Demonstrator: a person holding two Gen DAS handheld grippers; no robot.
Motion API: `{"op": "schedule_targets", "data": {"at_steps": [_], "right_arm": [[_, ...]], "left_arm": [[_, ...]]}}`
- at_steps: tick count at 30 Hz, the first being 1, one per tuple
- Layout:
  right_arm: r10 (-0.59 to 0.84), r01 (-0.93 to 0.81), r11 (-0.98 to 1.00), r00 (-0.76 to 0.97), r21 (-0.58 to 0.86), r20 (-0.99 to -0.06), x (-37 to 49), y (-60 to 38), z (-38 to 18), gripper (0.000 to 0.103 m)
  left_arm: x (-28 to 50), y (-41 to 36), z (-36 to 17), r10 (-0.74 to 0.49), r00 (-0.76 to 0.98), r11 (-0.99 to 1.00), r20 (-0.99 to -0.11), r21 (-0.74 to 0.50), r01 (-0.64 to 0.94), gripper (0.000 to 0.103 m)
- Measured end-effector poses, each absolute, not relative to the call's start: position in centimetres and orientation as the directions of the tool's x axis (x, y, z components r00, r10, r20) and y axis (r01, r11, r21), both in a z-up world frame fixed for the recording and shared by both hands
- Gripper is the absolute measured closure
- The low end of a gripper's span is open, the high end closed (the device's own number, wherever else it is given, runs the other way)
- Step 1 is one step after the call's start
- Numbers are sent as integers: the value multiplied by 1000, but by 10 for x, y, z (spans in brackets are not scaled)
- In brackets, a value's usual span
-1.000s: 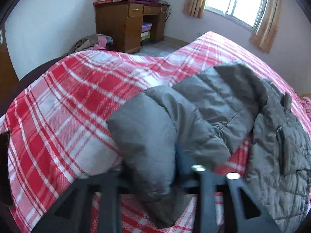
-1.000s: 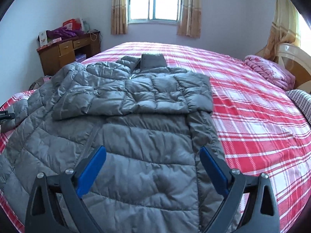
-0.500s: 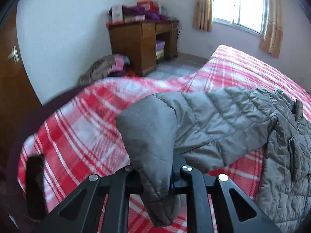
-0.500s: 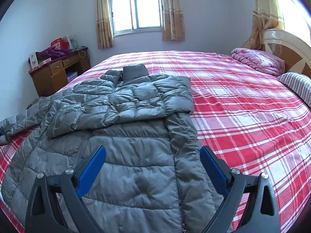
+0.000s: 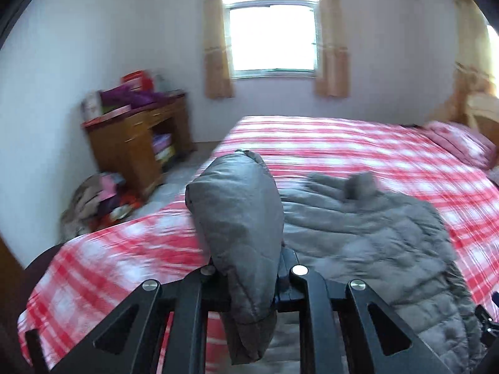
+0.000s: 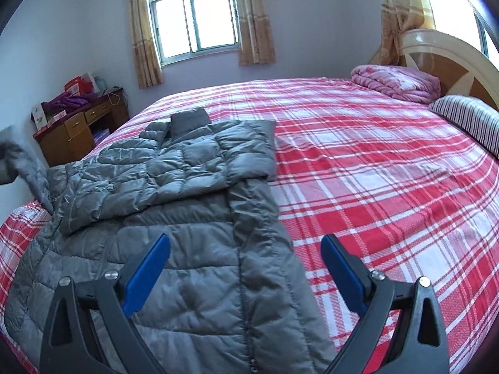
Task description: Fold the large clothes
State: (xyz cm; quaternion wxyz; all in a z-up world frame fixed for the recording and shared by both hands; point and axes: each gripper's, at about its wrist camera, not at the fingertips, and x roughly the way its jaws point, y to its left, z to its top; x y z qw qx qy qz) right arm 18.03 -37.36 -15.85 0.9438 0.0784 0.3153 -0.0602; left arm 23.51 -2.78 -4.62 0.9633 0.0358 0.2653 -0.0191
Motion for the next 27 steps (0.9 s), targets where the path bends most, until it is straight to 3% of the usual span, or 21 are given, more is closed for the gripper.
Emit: {"op": "schedule_targets", "data": {"at_steps": [5, 6, 8, 9, 10, 12, 17, 22, 27], "right_arm": [[-79, 170, 981, 791, 93, -606, 175, -384, -159, 4], [-86, 181, 979, 789, 97, -609, 174, -389, -160, 4], [-89, 196, 975, 783, 108, -615, 174, -396, -162, 4], [-91, 207, 971, 778, 116, -622, 173, -401, -164, 4], [-90, 209, 971, 776, 119, -625, 173, -402, -165, 4], [-86, 209, 970, 768, 122, -635, 174, -404, -167, 4], [-61, 178, 977, 761, 118, -645, 180, -398, -164, 4], [36, 88, 984, 752, 155, -659, 201, -370, -153, 4], [172, -30, 976, 721, 217, -671, 238, -331, -144, 5]], "left_arm": [[236, -110, -72, -127, 824, 976, -552, 77, 202, 87], [234, -124, -76, -139, 821, 970, -554, 90, 225, 81], [229, -149, -81, -135, 814, 956, -565, 141, 257, 53], [224, -156, -81, -130, 821, 954, -556, 156, 256, 29], [217, -158, -81, -134, 840, 952, -526, 166, 256, 19], [211, -152, -77, -137, 864, 950, -485, 184, 254, 18], [222, -112, -86, -66, 867, 967, -494, 184, 178, 15], [253, -56, -129, 196, 824, 955, -532, 295, -36, 14], [278, -3, -179, 362, 701, 926, -614, 326, -192, 14]]}}
